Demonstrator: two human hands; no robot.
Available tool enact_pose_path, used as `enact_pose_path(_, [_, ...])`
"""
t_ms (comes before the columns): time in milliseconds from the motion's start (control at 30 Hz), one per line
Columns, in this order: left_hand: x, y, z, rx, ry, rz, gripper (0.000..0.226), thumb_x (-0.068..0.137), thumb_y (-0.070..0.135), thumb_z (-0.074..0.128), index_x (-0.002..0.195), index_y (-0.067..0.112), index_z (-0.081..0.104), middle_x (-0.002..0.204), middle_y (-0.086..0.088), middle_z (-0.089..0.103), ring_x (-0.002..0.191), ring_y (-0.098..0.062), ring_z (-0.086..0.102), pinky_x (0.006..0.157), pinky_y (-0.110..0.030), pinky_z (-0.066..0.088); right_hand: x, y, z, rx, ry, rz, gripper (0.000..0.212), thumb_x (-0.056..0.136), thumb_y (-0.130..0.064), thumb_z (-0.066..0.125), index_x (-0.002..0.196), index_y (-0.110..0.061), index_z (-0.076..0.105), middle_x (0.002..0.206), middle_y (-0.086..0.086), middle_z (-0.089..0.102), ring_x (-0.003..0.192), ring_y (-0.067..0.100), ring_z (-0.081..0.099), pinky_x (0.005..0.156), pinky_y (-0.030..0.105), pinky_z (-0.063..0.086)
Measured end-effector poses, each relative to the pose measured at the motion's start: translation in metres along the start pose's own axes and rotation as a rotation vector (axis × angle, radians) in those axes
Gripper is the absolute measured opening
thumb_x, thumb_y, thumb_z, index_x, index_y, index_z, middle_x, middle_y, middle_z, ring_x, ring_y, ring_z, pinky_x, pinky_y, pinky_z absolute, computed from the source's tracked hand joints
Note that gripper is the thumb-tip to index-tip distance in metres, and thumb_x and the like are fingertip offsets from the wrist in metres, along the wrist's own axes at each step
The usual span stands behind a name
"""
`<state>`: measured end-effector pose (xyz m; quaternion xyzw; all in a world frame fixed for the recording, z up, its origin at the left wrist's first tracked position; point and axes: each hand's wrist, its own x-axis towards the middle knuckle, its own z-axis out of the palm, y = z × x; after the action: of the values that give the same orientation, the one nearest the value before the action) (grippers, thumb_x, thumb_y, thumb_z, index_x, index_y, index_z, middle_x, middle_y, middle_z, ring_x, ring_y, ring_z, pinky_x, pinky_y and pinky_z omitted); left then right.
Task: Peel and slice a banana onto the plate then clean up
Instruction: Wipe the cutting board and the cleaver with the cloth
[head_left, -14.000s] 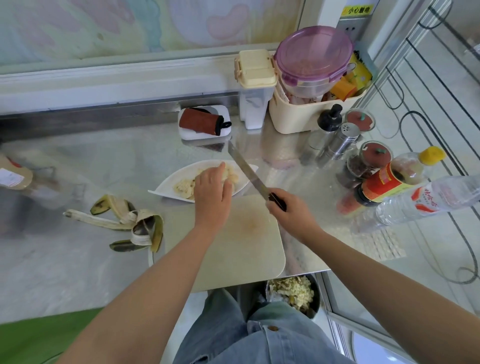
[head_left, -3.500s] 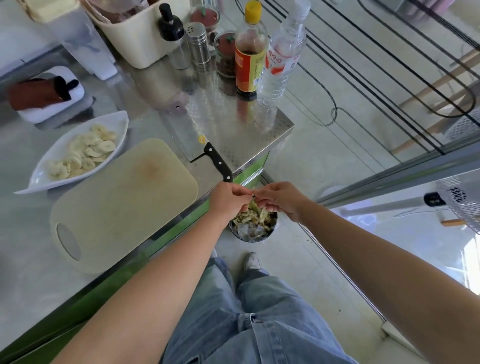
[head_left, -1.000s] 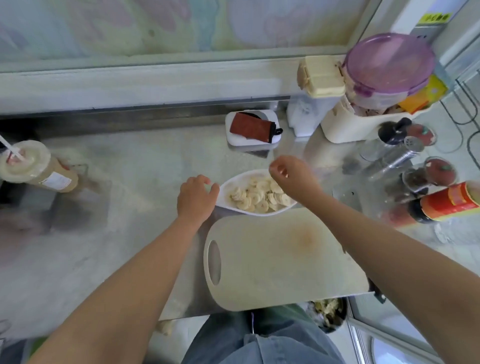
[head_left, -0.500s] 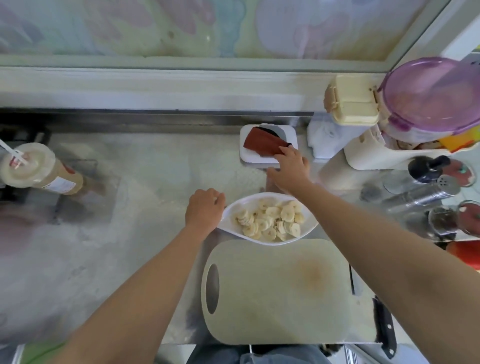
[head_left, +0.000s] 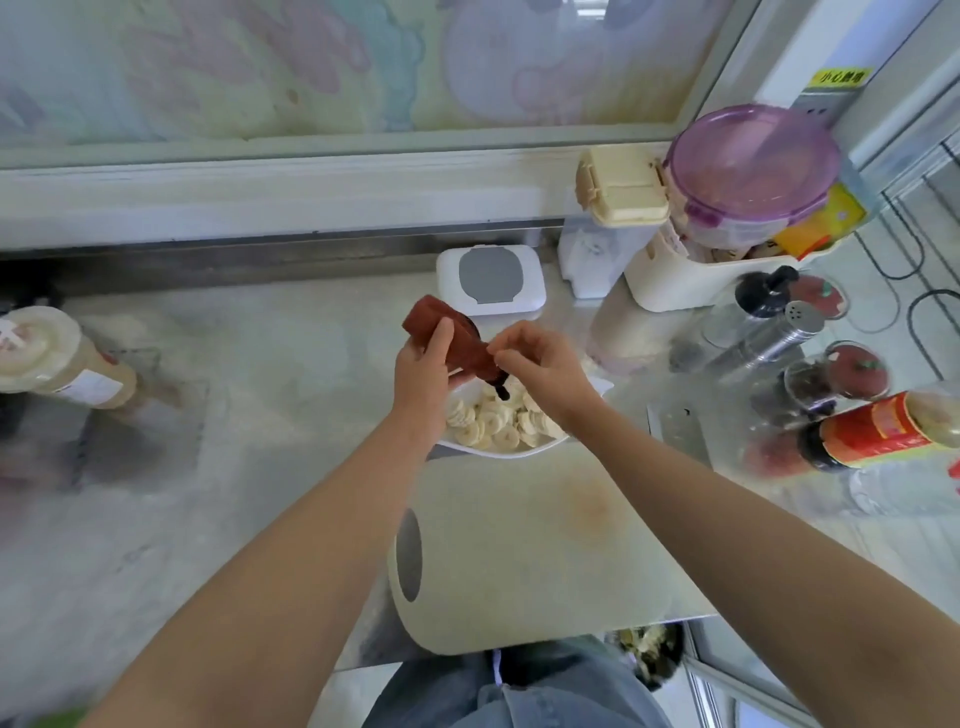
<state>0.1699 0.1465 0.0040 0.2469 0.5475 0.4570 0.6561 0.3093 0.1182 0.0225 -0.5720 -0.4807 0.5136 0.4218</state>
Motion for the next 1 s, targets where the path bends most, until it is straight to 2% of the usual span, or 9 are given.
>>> enact_pose_path(100, [-0.018,-0.009,-0.003,0.061,-0.053,0.014,0.029,0.094,0.026,0.057,0.119,0.011,0.056,0.108,-0.013,0.067,0.095,-0.022,0.067,0.062,-0.026,0.056,-0.012,0.005,-0.004,0.105,0.073,0.069,0.016,0.090,-0.016,0.058,0.105,-0.011,0.058,0.110,0.014,0.067,0.100,0.022,0.065,0.088,0.033,0.052])
enact_pose_path(200, [-0.038,-0.020,0.001,0.182,-0.095,0.107,0.024,0.088,0.026,0.066,0.109,0.014,0.061,0.100,-0.008,0.068,0.091,-0.020,0.066,0.071,-0.035,0.058,-0.028,0.013,-0.008,0.005,-0.028,0.175,0.035,0.093,-0.029,0.060,0.124,-0.014,0.058,0.116,0.004,0.065,0.102,0.018,0.064,0.087,0.030,0.053])
enact_pose_path(367, [-0.073,-0.042,0.014,0.308,-0.041,0.181,0.030,0.072,0.038,0.076,0.091,0.015,0.067,0.090,-0.010,0.070,0.085,-0.027,0.068,0.076,-0.044,0.056,-0.072,0.020,-0.027,0.094,-0.077,0.215,0.018,0.093,-0.025,0.059,0.104,-0.012,0.066,0.088,0.001,0.068,0.077,0.012,0.064,0.064,0.019,0.048])
enact_pose_path(533, [-0.120,-0.085,0.027,0.332,-0.021,0.165,0.036,0.072,0.043,0.076,0.094,0.015,0.071,0.091,-0.009,0.073,0.088,-0.025,0.069,0.081,-0.037,0.056,-0.126,0.038,-0.056,0.117,-0.187,0.313,0.035,0.093,-0.029,0.060,0.126,-0.018,0.054,0.100,0.006,0.063,0.085,0.017,0.062,0.064,0.023,0.046])
enact_pose_path(633, [-0.148,-0.110,0.029,0.438,0.047,0.198,0.035,0.069,0.055,0.072,0.078,0.021,0.072,0.079,-0.004,0.073,0.079,-0.021,0.069,0.076,-0.039,0.056,-0.155,0.056,-0.069,0.069,-0.280,0.360,0.023,0.091,-0.024,0.060,0.112,-0.013,0.061,0.097,0.014,0.062,0.087,0.025,0.055,0.076,0.038,0.038])
enact_pose_path(767, [-0.178,-0.137,0.033,0.821,0.076,0.305,0.042,0.081,0.054,0.065,0.059,0.020,0.053,0.067,-0.005,0.060,0.068,-0.022,0.059,0.062,-0.034,0.044,-0.188,0.066,-0.073,-0.018,-0.262,0.411,0.011,0.087,-0.018,0.053,0.094,-0.009,0.056,0.084,0.009,0.053,0.080,0.023,0.048,0.070,0.033,0.037])
enact_pose_path(833, [-0.189,-0.146,0.034,0.729,0.000,0.219,0.039,0.084,0.051,0.063,0.068,0.017,0.054,0.071,-0.001,0.055,0.070,-0.019,0.056,0.061,-0.027,0.043,-0.203,0.066,-0.075,-0.010,-0.193,0.416,0.019,0.075,-0.026,0.053,0.087,-0.011,0.052,0.078,0.004,0.049,0.072,0.018,0.046,0.063,0.029,0.035])
enact_pose_path(900, [-0.198,-0.151,0.032,0.391,-0.129,0.057,0.044,0.080,0.052,0.065,0.102,0.015,0.056,0.097,0.000,0.060,0.090,-0.016,0.061,0.077,-0.028,0.052,-0.214,0.069,-0.079,0.027,-0.135,0.415,0.031,0.065,-0.028,0.052,0.090,-0.009,0.053,0.080,0.006,0.052,0.074,0.020,0.048,0.069,0.031,0.038])
enact_pose_path(1000, [-0.204,-0.164,0.022,0.284,-0.289,-0.056,0.049,0.089,0.031,0.064,0.133,0.018,0.045,0.121,-0.001,0.059,0.109,-0.019,0.060,0.091,-0.036,0.050,-0.224,0.083,-0.089,0.147,-0.141,0.484,0.040,0.074,-0.017,0.055,0.112,-0.006,0.052,0.092,0.011,0.057,0.085,0.025,0.054,0.077,0.037,0.044])
